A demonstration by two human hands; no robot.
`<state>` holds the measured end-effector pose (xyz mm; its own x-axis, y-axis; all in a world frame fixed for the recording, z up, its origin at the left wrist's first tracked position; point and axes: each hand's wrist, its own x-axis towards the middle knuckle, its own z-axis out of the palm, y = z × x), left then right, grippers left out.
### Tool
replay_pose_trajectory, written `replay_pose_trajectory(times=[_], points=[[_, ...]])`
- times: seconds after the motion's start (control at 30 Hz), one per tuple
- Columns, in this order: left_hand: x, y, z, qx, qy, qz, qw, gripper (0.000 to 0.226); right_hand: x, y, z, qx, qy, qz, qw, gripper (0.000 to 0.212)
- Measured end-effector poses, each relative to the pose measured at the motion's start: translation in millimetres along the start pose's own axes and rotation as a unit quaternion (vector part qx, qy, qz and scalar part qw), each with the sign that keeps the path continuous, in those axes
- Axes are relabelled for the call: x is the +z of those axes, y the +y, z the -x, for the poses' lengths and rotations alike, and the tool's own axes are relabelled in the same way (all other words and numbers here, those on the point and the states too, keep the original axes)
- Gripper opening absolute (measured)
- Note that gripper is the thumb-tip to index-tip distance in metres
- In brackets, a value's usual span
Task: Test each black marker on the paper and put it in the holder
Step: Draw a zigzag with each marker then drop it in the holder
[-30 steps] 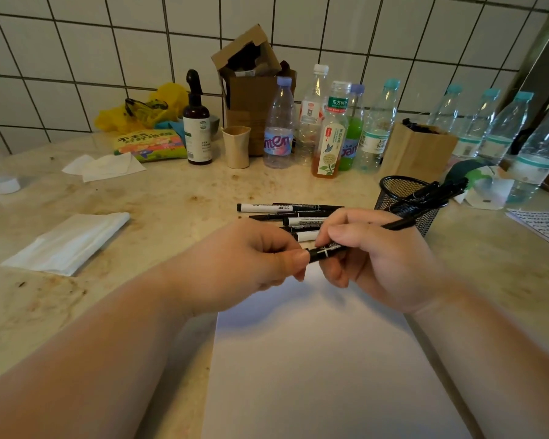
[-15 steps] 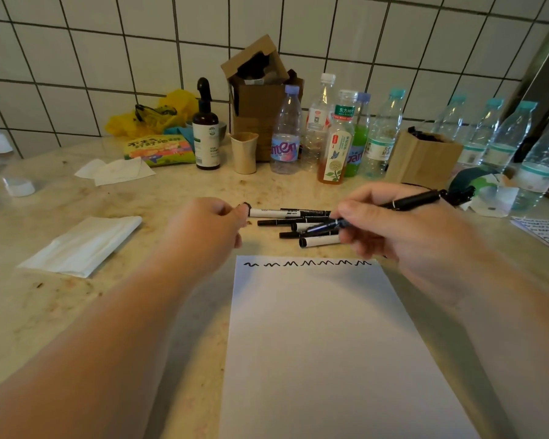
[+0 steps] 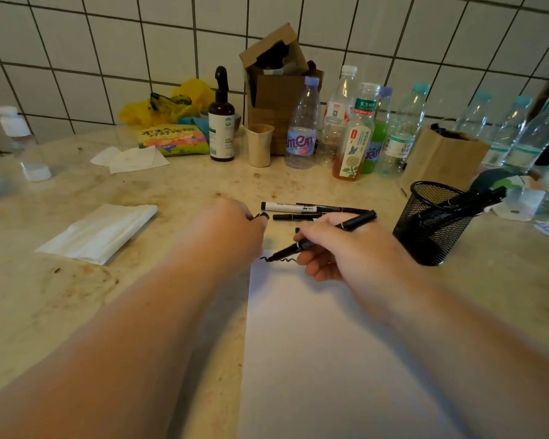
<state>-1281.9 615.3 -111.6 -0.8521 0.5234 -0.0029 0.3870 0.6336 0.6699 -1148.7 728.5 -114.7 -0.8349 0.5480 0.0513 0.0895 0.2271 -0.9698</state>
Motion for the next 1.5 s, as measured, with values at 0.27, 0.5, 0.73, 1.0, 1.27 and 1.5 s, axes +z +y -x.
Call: replay_pose_trajectory(times=[0.27, 0.5, 0.73, 1.0, 1.27, 1.5], points=[[7, -3, 1, 0.02, 0.011, -0.022, 0.999, 0.037, 9, 24, -3, -0.008, 0.006, -0.043, 0.999, 0.019], [6, -4, 0, 0.022, 0.012, -0.033, 0.999, 0.042, 12, 28, -5, -0.011, 0.005, -0.029, 1.0, 0.016], [8, -5, -1, 0.027, 0.019, -0.03, 0.999, 0.041, 12, 28, -5, -0.012, 0.004, -0.015, 1.0, 0.013], [8, -6, 0, 0.034, 0.025, -0.018, 0.999, 0.039, 11, 26, -7, 0.004, 0.021, -0.011, 1.0, 0.014], [9, -6, -1, 0.038, 0.027, -0.025, 0.999, 0.038, 6, 26, -8, 0.004, 0.046, 0.01, 0.999, 0.015], [10, -8, -4, 0.03, 0.025, -0.025, 0.999, 0.038, 4, 27, -7, 0.006, 0.044, 0.027, 0.999, 0.014]])
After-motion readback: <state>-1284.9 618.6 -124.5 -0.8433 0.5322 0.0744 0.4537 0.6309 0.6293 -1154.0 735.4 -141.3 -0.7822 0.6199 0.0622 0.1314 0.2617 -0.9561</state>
